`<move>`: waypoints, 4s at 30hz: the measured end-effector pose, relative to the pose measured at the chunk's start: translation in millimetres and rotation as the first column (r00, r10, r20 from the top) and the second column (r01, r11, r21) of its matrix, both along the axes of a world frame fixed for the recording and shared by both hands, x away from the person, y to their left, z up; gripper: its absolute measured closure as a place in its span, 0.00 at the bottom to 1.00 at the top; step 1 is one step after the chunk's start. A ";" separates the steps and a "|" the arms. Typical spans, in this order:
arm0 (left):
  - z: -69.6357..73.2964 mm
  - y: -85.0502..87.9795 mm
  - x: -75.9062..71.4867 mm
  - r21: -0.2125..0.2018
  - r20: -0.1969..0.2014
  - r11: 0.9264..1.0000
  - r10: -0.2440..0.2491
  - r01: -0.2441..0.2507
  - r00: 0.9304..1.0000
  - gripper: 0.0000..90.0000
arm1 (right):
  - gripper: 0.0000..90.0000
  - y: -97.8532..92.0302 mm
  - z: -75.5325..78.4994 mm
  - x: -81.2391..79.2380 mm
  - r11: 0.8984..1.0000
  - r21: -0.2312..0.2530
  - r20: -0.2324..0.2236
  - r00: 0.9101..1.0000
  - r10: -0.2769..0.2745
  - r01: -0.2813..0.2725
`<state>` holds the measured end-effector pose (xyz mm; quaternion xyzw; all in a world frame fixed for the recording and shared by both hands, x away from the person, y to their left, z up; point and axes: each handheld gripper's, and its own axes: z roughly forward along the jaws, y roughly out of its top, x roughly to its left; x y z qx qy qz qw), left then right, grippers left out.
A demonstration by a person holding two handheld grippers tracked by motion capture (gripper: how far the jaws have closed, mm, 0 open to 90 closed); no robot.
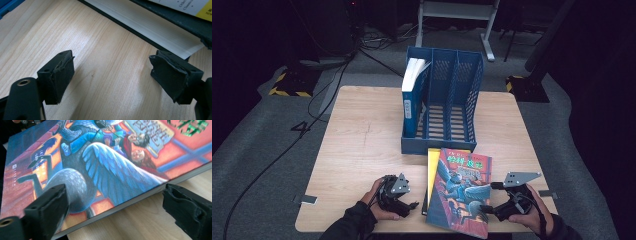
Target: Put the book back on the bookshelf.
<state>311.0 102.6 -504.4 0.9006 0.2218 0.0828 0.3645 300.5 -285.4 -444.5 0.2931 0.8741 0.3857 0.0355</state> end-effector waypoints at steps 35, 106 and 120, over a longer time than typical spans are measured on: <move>16.1 2.5 51.2 -0.059 0.021 0.987 0.151 -0.149 0.988 0.30 | 0.71 41.5 -1.9 33.7 0.972 0.180 0.085 0.986 0.140 -0.154; 91.3 -19.1 79.8 -0.411 0.116 0.911 0.021 0.028 0.993 1.00 | 0.81 51.2 35.2 28.1 0.947 0.196 0.323 0.929 0.183 -0.254; 130.2 -20.1 80.8 -0.507 0.204 0.857 0.020 0.088 0.979 1.00 | 0.89 51.2 55.1 26.3 0.958 0.197 0.480 0.873 0.093 -0.210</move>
